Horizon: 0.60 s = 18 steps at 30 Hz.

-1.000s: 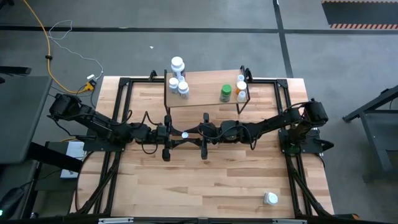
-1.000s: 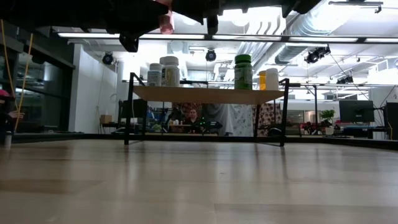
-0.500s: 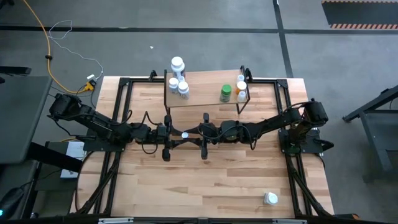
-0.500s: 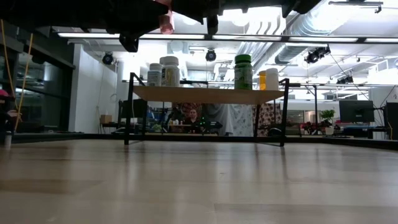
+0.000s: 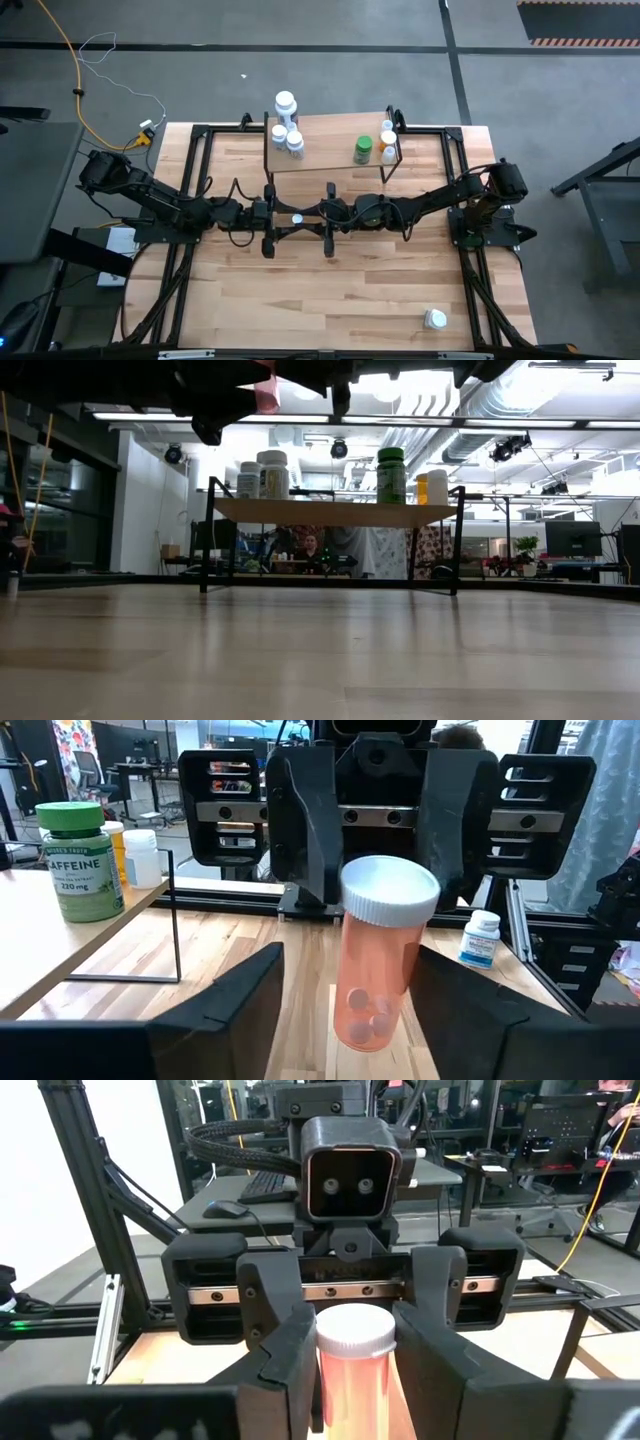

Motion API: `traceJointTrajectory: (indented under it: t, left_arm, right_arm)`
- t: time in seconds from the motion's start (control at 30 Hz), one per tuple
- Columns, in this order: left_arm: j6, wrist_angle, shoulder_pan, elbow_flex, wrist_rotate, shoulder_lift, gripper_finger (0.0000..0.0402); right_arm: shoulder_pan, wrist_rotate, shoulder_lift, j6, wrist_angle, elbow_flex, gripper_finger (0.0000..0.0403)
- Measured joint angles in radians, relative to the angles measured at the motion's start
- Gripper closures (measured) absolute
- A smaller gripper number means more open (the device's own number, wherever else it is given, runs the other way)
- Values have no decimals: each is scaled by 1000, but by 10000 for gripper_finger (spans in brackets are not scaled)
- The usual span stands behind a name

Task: Pick and place medicine bottles onto shelf by color
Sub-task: Put the pink pill bottle on the shelf

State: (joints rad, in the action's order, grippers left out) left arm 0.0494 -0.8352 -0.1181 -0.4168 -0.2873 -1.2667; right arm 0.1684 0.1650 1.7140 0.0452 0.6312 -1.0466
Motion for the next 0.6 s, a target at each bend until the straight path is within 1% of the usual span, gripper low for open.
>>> traceJointTrajectory:
  t: [0.27,0.43,0.6]
  left_arm:
    - [0,1,0,0,0,0,177]
    - [0,22,0,1,1,14,176]
    - [0,67,0,1,17,53,176]
  right_arm:
    - [0,2,0,-19,-7,0,294]
    - [0,9,-12,-26,-33,0,294]
    - [0,13,-48,-27,-81,0,294]
